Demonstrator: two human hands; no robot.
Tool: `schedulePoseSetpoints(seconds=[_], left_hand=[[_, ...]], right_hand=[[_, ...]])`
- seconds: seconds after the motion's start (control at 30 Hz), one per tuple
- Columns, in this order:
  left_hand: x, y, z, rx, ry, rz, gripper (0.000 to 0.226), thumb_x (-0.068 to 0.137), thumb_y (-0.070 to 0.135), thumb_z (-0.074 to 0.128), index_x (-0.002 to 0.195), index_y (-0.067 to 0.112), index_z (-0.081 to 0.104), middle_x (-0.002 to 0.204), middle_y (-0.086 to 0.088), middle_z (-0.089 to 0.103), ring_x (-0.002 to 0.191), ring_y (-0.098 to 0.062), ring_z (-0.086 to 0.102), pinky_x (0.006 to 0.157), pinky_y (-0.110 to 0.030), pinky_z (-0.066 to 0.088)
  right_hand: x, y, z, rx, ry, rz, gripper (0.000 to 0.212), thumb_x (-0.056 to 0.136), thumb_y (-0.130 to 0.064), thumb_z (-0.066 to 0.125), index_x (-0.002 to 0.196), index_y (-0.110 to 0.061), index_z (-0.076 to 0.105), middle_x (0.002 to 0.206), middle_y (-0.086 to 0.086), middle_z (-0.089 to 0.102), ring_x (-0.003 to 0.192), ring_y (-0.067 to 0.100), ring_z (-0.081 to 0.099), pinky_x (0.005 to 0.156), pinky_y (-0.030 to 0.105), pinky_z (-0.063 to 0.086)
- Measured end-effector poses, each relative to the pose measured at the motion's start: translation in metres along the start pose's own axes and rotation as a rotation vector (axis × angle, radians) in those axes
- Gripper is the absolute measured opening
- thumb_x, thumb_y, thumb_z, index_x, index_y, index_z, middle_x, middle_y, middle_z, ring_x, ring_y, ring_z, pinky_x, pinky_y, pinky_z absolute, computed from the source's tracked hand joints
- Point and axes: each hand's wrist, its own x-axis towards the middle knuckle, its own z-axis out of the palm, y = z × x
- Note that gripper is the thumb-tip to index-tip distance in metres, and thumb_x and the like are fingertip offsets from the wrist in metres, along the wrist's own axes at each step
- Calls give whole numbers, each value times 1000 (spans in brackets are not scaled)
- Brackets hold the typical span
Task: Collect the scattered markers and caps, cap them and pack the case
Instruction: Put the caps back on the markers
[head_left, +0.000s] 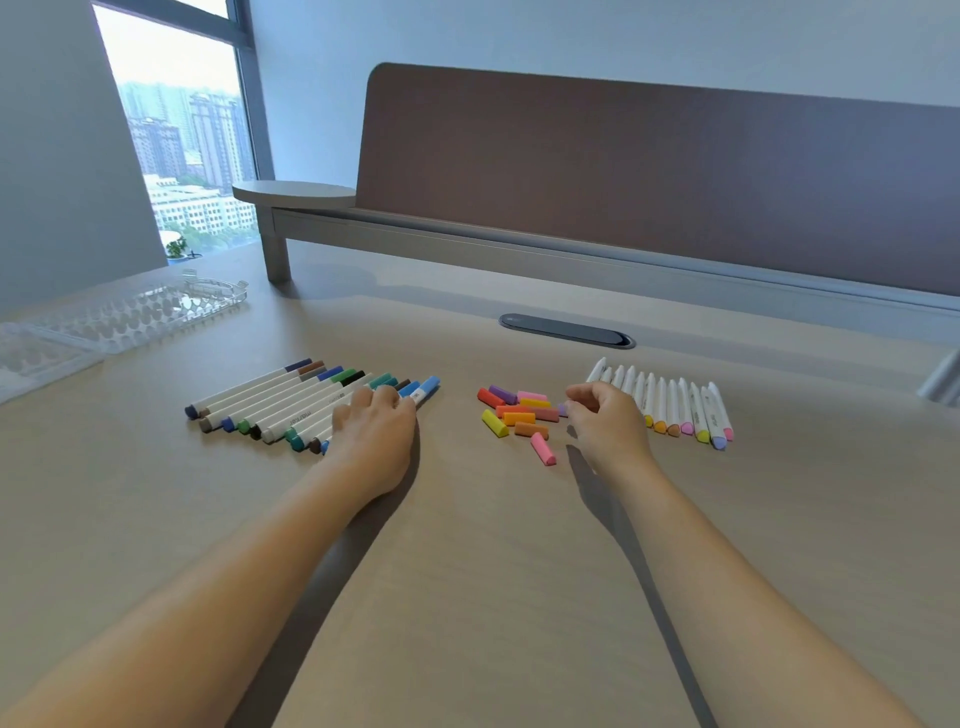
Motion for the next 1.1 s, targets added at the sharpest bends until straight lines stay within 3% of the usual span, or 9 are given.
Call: schedulePoseSetpoints(seconds=[0.07,0.17,0.37,0.5,0.67,0.8,0.87,0.97,1.1], left_hand=[[4,2,-2,-2,36,-12,38,93,18,44,131,15,41,132,-8,41,119,-26,37,95,-37,37],[16,11,-6,-133,105,5,37,95,24,42,131,17,43,133,-6,43,122,-26,38,96,-36,37],[53,39,-8,-425,82,66,36,94,20,48,129,16,47,134,-5,47,126,-23,38,105,-35,35],[71,47,-2,-474,52,112,34,94,18,48,128,16,49,131,-4,49,122,-20,42,102,-31,38],[86,44,2,-549,24,141,32,94,17,47,126,16,50,128,-3,51,117,-18,46,94,-25,39],[99,39,3,-592,31,141,29,93,17,48,122,15,53,126,-3,53,112,-16,50,88,-22,40],[103,40,2,-617,39,163,28,93,17,49,120,15,55,124,-3,54,104,-13,49,85,-20,39],[105,42,-2,-655,29,211,25,92,18,50,116,14,58,119,-2,56,95,-8,45,82,-19,40],[100,49,-7,-595,-31,312,24,92,21,51,113,16,59,117,-1,56,95,-7,46,82,-18,41]], right_hand=[[4,3,-8,1,39,17,28,96,-11,43,120,-4,55,120,10,60,107,18,57,94,32,48],[13,6,-23,-35,115,35,25,96,-10,44,113,-2,59,114,13,61,91,15,49,76,28,42],[48,9,-32,-100,135,92,24,95,-12,46,115,-4,59,113,14,62,81,16,51,48,15,33],[75,9,-23,-138,116,97,22,96,-10,46,111,-3,60,95,12,61,53,10,46,30,6,31],[104,12,0,-325,77,93,21,95,-15,50,108,-1,60,103,14,63,58,10,43,49,12,35],[120,11,10,-440,25,185,16,94,-14,50,107,-5,55,77,6,50,61,13,43,55,19,36],[123,7,12,-571,26,160,20,92,-11,53,110,-3,55,83,8,51,73,19,50,64,24,39],[127,1,16,-698,23,133,30,86,-5,59,116,-3,54,108,14,60,97,28,60,74,28,44],[130,1,14,-716,24,129,33,84,-10,62,115,-5,53,109,13,60,96,27,59,72,28,43]])
